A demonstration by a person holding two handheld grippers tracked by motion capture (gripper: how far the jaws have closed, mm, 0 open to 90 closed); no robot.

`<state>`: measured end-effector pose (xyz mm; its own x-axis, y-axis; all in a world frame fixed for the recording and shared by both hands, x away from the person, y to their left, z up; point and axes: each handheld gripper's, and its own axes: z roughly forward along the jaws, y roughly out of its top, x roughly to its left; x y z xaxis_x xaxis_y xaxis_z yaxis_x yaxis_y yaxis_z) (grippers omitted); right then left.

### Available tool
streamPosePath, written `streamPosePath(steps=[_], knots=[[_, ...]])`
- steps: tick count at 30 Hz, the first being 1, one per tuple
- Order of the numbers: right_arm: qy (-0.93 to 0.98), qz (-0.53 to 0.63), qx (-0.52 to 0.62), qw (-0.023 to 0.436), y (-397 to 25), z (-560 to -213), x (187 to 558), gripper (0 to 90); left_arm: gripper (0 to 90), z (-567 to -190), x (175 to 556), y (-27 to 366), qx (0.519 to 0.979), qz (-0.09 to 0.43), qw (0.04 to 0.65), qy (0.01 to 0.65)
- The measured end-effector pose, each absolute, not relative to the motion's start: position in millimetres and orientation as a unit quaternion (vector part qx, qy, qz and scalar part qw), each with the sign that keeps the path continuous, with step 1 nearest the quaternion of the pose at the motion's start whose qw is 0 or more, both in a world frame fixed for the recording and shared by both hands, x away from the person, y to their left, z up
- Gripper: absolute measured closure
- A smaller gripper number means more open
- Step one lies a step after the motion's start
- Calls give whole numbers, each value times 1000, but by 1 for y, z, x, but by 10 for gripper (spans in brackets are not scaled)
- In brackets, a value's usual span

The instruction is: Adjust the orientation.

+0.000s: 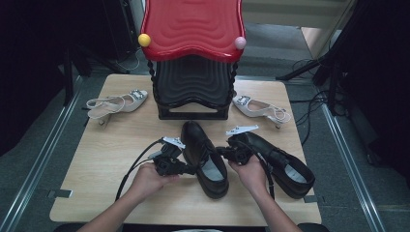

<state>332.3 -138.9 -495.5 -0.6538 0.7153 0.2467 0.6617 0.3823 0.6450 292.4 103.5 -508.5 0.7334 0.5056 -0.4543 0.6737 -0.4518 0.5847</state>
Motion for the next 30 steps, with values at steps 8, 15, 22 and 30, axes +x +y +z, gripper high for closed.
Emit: streamPosePath(steps=[8, 15, 22, 30], knots=[[829, 369, 419, 38, -144, -495, 336, 881, 750, -506, 289, 107, 855, -109, 387, 328], [828, 374, 417, 32, -152, -487, 336, 811, 581, -493, 291, 126, 855, -108, 393, 321], [829, 382, 408, 26, -163, -480, 329, 748, 759, -476, 297, 151, 842, -90, 408, 340], [827, 387, 408, 16, -173, -466, 318, 719, 778, -465, 300, 158, 840, -82, 411, 344]])
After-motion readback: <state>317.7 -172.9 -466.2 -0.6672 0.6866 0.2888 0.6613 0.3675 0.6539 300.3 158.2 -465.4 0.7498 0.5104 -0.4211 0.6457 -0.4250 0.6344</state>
